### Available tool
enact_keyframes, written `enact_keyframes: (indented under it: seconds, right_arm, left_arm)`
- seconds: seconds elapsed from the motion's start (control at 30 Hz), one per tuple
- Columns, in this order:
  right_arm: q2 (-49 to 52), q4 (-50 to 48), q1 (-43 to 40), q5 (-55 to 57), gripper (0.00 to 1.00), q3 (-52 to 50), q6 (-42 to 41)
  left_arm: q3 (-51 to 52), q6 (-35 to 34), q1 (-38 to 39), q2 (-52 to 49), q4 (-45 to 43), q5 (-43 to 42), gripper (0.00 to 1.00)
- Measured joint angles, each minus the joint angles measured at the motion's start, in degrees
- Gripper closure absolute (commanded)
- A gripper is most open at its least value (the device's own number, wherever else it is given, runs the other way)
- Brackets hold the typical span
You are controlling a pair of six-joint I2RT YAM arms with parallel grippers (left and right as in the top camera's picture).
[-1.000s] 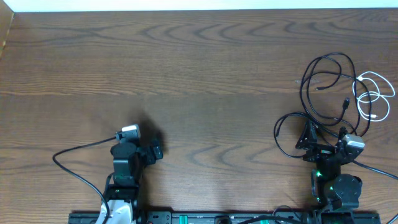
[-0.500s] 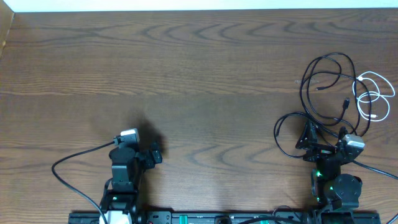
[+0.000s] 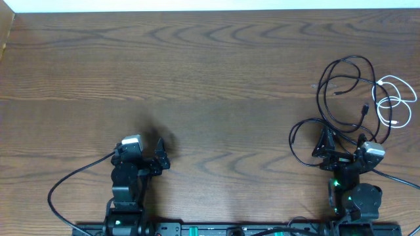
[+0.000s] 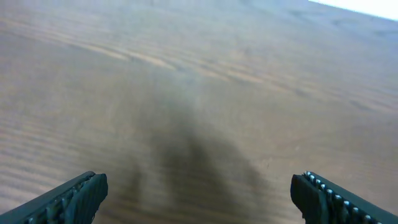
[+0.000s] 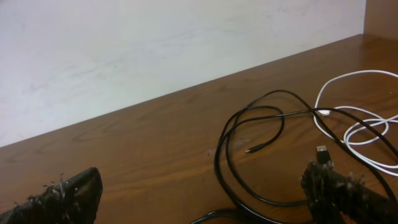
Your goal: Untangle cables
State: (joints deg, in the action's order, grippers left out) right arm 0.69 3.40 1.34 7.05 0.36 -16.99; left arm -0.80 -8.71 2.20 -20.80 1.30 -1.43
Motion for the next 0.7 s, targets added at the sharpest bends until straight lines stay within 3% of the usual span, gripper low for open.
enact_keyframes:
  seconds: [0.57,0.7]
  right_arm:
    - [0.0,0.0,0.0,0.0,0.01,0.0,0.0]
    - [0.0,0.0,0.0,0.0,0.01,0.0,0.0]
  left_arm:
    - [0.0,-4.6,0.0,19.6,-0.2,-0.2,0.00]
    - [0.0,-4.8,0.0,20.2,0.0,-0.2,0.00]
